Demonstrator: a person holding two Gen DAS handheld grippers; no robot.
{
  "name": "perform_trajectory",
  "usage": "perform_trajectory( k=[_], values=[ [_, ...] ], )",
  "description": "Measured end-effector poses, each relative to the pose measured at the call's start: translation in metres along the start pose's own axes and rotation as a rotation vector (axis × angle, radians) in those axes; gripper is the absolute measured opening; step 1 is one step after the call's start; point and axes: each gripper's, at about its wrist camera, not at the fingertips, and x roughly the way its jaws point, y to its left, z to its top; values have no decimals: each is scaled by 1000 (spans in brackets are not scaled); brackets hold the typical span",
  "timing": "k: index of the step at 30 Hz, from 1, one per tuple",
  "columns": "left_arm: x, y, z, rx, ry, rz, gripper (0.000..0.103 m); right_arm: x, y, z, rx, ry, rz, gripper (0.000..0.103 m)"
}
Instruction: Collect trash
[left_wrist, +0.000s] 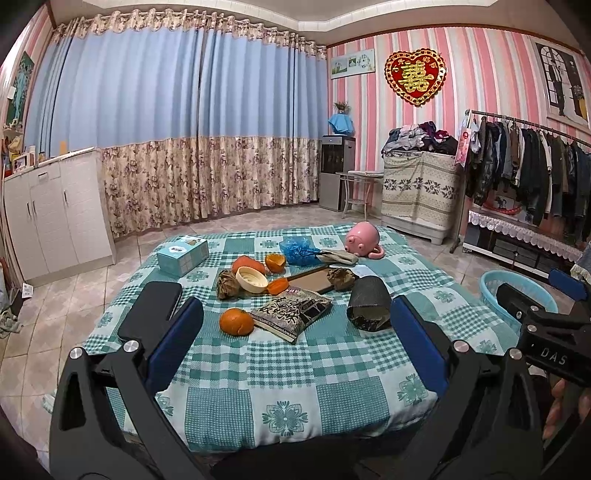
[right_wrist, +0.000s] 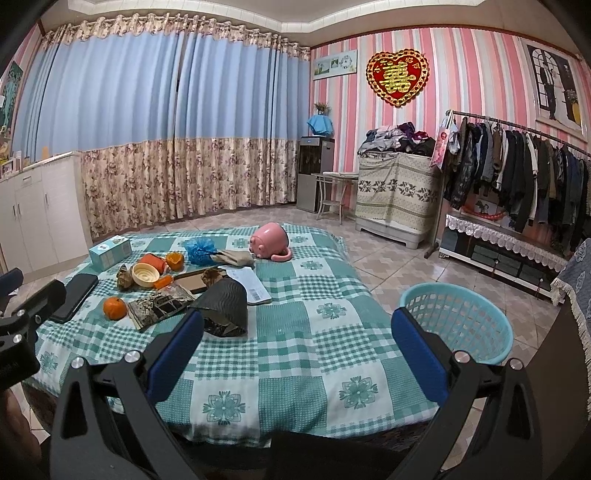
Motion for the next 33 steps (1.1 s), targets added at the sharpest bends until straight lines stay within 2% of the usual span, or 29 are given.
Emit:
perform_trajectory(
  k=[19,28,33],
  values=[
    [33,4,-17,-1,45,-1,98,22,2,-13,24,1,0,99],
    [66,29,-16,46,63,53,98,49,1,-14,13,33,7,99],
    [89,51,-9,24,88,43,98,64,8,-3,2,-5,30,99]
  ],
)
